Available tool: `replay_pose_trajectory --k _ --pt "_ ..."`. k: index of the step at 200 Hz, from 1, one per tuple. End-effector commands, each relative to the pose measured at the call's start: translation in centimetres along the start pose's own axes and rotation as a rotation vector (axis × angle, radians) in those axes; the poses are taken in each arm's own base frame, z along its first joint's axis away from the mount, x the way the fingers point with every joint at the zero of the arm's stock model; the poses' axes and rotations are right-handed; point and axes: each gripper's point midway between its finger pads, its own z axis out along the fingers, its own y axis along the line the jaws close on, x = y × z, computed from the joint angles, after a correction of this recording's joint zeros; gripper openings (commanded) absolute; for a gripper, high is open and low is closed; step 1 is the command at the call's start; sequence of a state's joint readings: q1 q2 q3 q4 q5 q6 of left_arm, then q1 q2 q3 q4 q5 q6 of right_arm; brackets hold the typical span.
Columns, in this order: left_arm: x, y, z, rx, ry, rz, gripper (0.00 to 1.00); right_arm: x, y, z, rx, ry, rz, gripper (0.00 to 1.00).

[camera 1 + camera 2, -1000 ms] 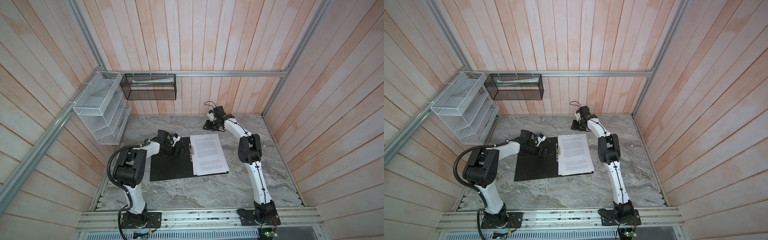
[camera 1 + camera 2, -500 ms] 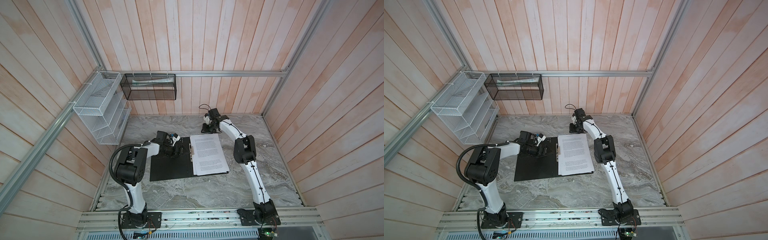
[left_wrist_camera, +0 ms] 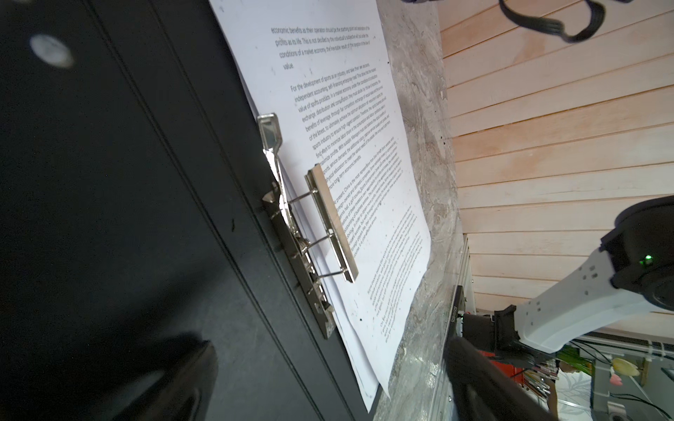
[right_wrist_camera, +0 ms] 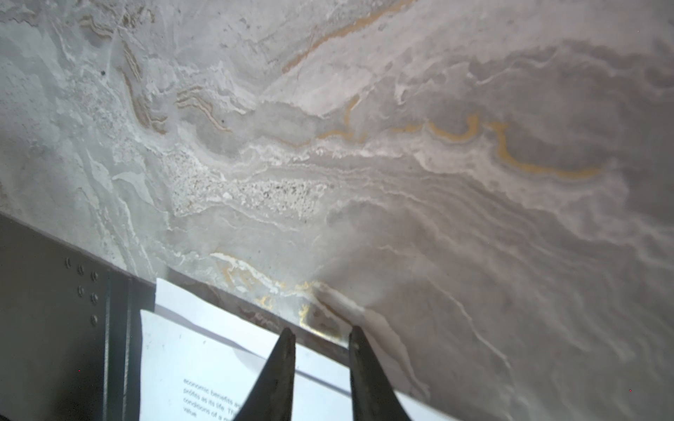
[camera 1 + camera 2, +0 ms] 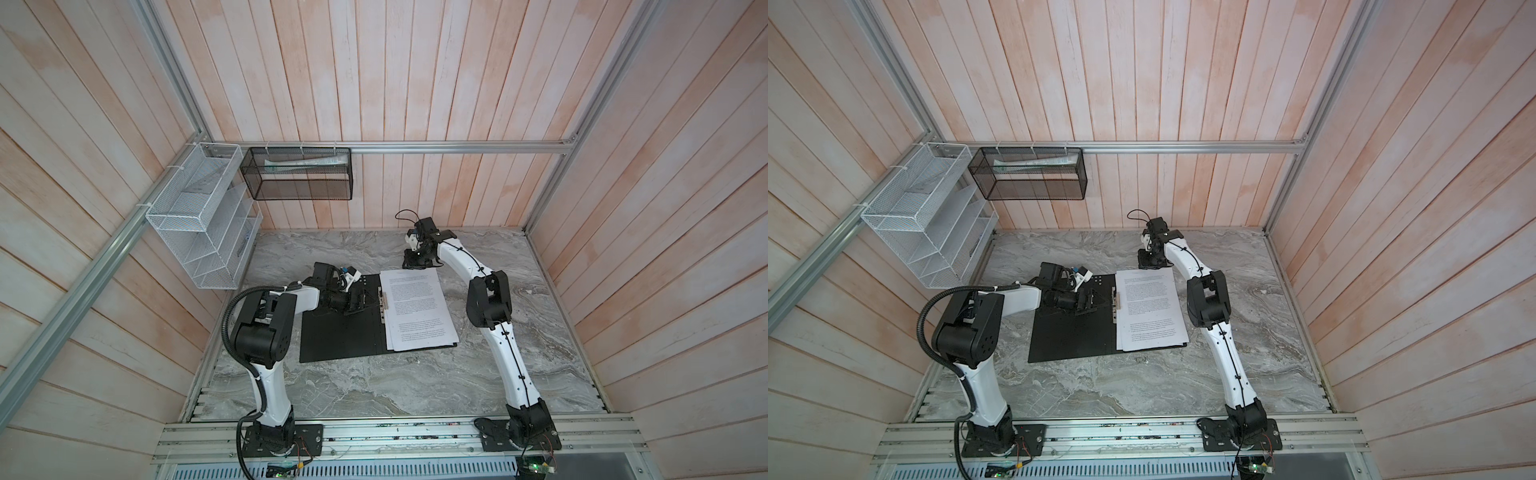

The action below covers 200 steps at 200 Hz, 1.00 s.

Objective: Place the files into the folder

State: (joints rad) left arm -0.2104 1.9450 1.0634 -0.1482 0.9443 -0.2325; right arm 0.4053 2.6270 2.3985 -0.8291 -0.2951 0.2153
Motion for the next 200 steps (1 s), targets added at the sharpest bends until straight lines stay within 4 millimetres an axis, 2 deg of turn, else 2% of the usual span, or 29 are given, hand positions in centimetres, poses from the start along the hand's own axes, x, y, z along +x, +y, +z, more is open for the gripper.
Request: replay_pose_trajectory --k 1,43,58,70,85,104,116,123,130,145,169,178,200 --pt "2.4 2.9 1.1 -0.069 0.061 -0.106 1.00 2.2 -0.1 -0.6 0.036 0.080 0.000 0.28" --pt "2.5 3.0 1.2 -0.067 0.064 -0.116 1.00 2.1 0.4 -1.2 0.020 0.075 -0.003 0.28" --pt "2.5 3.0 1.2 -0.066 0.065 -0.115 1.00 1.5 0.7 -1.6 0.016 0.053 -0.005 0.30" --pt "2.4 3.0 1.2 -0.070 0.064 -0.112 1.00 0.3 0.6 -2.4 0.032 0.007 0.006 0.31" --pt "2.1 2.9 1.0 -0.075 0.059 -0.101 1.00 -1.7 0.7 -4.3 0.044 -0.072 0.018 0.32" --pt "1.6 2.5 0.7 -0.081 0.045 -0.081 1.00 -4.9 0.9 -9.0 0.069 -0.210 0.053 0.33" --pt "1.3 2.2 0.6 -0.078 0.041 -0.075 1.00 -5.7 0.9 -12.0 0.082 -0.263 0.092 0.33" --pt "1.1 2.0 0.5 -0.074 0.037 -0.073 1.00 -5.4 0.6 -13.2 0.098 -0.269 0.118 0.33" --pt "0.9 1.8 0.4 -0.071 0.034 -0.072 1.00 -4.5 0.1 -14.6 0.120 -0.260 0.163 0.33" --pt "0.6 1.4 0.4 -0.059 0.029 -0.074 1.00 -1.6 -0.2 -15.8 0.129 -0.223 0.214 0.33" --pt "0.6 0.6 0.6 -0.044 0.031 -0.069 1.00 5.2 -0.6 -17.4 0.117 -0.165 0.300 0.34" --pt "0.6 0.4 0.7 -0.037 0.036 -0.065 1.00 8.4 -0.7 -17.9 0.099 -0.138 0.344 0.34" --pt "0.6 0.0 0.8 -0.031 0.041 -0.059 1.00 14.5 -0.6 -18.3 0.054 -0.083 0.421 0.34"
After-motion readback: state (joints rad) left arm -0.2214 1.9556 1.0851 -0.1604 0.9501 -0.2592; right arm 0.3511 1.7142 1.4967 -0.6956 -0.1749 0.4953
